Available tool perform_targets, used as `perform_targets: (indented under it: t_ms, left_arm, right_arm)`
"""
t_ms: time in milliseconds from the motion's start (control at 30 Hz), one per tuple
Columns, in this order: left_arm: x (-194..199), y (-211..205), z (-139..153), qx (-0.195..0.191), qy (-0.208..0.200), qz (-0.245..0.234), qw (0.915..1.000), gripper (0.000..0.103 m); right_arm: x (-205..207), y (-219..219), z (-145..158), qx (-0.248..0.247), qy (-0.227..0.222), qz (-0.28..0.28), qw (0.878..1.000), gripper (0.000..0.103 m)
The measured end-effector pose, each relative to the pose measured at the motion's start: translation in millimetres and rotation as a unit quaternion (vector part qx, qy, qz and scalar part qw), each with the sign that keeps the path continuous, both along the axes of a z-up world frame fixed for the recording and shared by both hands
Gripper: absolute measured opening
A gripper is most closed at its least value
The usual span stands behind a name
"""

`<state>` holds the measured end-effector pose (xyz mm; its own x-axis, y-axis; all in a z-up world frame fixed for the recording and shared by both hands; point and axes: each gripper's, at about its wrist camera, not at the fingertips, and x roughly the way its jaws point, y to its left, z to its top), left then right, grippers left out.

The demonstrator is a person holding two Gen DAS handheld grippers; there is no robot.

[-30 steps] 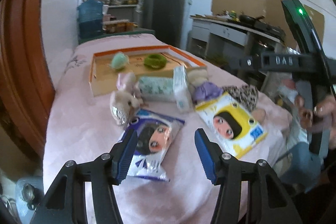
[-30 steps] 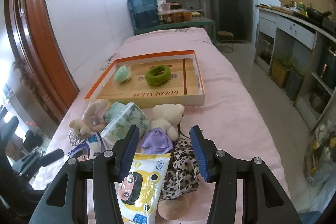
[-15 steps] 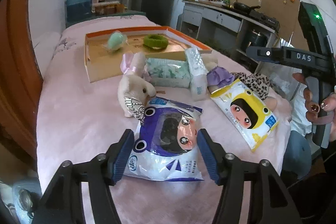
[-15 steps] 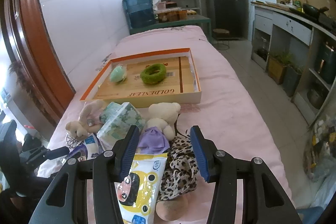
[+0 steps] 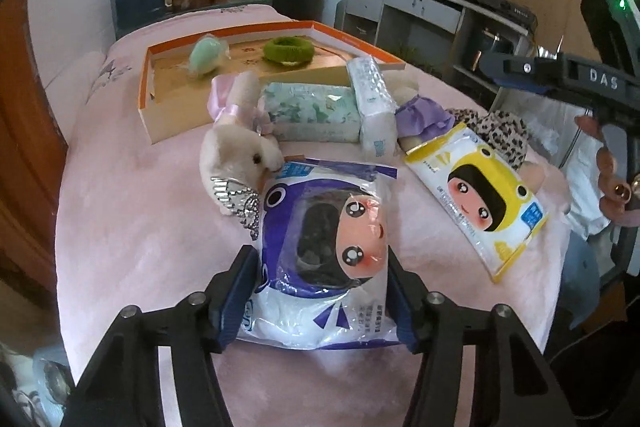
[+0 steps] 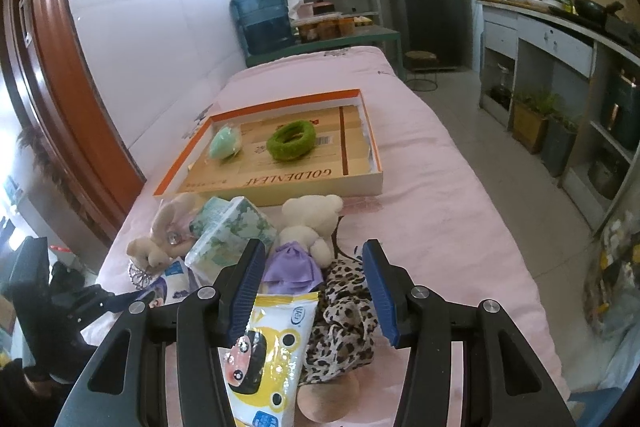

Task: Organize soft objects
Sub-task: 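Grasp the purple cartoon wipe pack with the left tool while the right tool grasps the leopard scarf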

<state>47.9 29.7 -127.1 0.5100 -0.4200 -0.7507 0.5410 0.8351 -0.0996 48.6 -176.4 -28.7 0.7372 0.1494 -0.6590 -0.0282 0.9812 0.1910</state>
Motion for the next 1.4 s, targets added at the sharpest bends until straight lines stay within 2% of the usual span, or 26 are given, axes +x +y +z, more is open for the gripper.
perform_targets:
  t_ms: [100,267,400,500,700,767,867,900,933,967,1000,1100,1400]
  left_arm:
    - [-4.1,3.3,1.6,-0.015,-0.001,0.007,0.9999,0.053]
    - [-14.2,7.9,5.3,-0.047,0.0,0.026,0.9985,0.052]
    - [-26.0,2.5,9.7,-0.055,-0.008,0.028,0.998,0.052]
    - [-35.4,-5.3,15.7,-0.063,-0.015,0.021,0.9977,0.052]
    - [-42.8,-14.2,27.6,-0.086,-0.027,0.02,0.9957,0.052]
    - [-43.0,-15.2,29.8,-0.096,-0.027,0.022,0.9948,0.052]
    - [-42.6,-15.6,30.6,-0.105,-0.026,0.027,0.9938,0.052]
    - [-42.1,-15.4,30.6,-0.106,-0.026,0.028,0.9937,0.052]
    - [-41.6,-14.8,30.5,-0.107,-0.026,0.029,0.9935,0.052]
    - [-41.2,-14.6,30.7,-0.108,-0.025,0.03,0.9934,0.052]
    - [-40.7,-14.7,30.7,-0.108,-0.025,0.03,0.9934,0.052]
    - [-41.5,-14.1,30.6,-0.108,-0.026,0.034,0.9932,0.052]
    - [-41.1,-11.2,35.8,-0.116,-0.035,0.047,0.9915,0.052]
  right_arm:
    - [-1.5,-1.6,-2.0,0.012,0.005,0.014,1.0,0.052]
    - [-12.2,8.4,-12.5,0.023,0.027,0.058,0.998,0.052]
    - [-24.8,18.7,-25.9,0.012,0.043,0.081,0.996,0.052]
    - [-27.8,12.5,-29.4,-0.005,0.036,0.062,0.997,0.052]
    - [-21.0,-15.5,-30.3,-0.007,0.034,0.016,0.999,0.052]
    - [-16.0,-20.1,-36.7,-0.015,0.053,0.012,0.998,0.052]
    - [-11.1,-29.8,-52.1,0.011,0.088,0.013,0.996,0.052]
    - [-10.8,-32.2,-55.5,0.023,0.095,0.014,0.995,0.049]
    - [-10.5,-34.2,-57.5,0.035,0.1,0.015,0.994,0.04]
    - [-10.0,-35.2,-58.7,0.044,0.102,0.019,0.994,0.015]
    - [-10.2,-35.6,-57.9,0.05,0.102,0.021,0.993,0.01]
    - [-12.9,-33.2,-50.1,0.043,0.083,0.024,0.995,0.007]
    - [-13.7,-33.2,-15.7,0.039,0.028,0.029,0.998,0.006]
